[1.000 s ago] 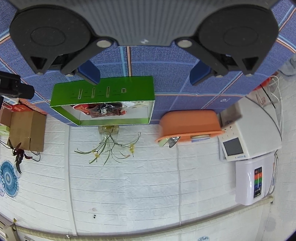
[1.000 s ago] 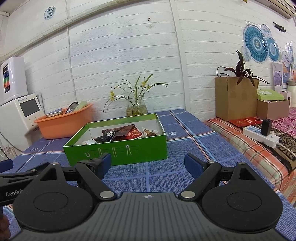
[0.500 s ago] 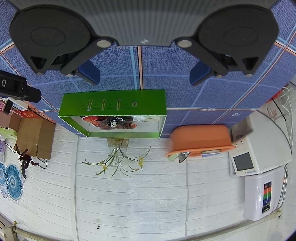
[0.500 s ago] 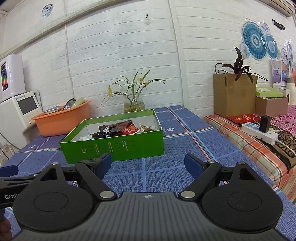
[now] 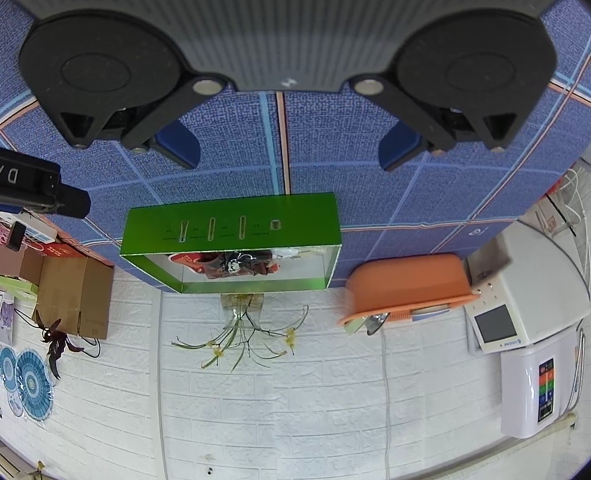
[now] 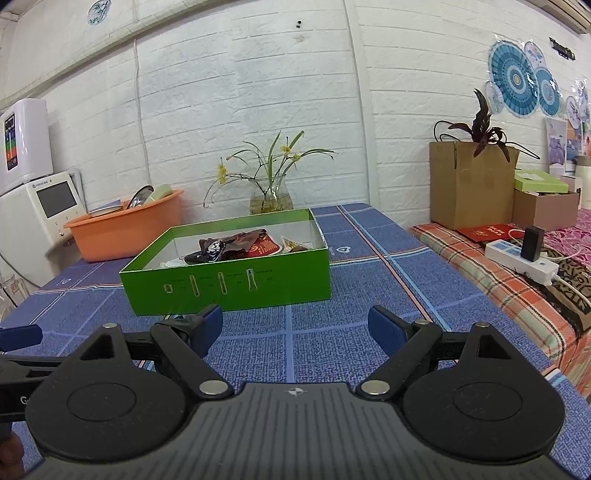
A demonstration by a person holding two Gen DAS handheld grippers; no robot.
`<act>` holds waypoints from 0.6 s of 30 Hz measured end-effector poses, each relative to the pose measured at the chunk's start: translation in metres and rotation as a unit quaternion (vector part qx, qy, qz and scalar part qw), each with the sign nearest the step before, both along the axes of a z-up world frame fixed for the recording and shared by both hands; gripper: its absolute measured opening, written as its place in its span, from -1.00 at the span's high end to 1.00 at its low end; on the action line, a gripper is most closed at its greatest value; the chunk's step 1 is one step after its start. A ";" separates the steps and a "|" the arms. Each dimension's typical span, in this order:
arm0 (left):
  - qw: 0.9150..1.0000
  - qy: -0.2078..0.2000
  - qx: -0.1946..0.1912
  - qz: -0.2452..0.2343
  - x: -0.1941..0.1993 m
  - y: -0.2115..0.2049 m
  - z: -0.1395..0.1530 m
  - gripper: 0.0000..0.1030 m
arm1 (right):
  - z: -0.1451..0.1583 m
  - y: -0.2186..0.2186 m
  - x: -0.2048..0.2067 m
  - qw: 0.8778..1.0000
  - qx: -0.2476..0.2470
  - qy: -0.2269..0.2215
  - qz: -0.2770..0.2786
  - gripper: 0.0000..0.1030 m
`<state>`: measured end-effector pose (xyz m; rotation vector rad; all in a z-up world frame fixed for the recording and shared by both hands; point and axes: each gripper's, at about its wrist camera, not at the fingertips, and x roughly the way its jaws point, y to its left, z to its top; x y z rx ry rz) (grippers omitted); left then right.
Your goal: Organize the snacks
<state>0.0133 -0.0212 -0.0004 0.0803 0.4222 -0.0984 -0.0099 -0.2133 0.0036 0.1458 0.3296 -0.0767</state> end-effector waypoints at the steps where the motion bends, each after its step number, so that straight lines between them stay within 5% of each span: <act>1: 1.000 0.001 0.002 0.001 0.000 0.000 -0.001 -0.99 | 0.000 0.000 0.000 1.000 0.000 0.000 0.000 -1.00; 18: 1.000 0.008 0.009 -0.003 0.002 0.000 -0.004 -0.99 | -0.003 0.008 -0.001 1.000 -0.004 0.004 0.006 -1.00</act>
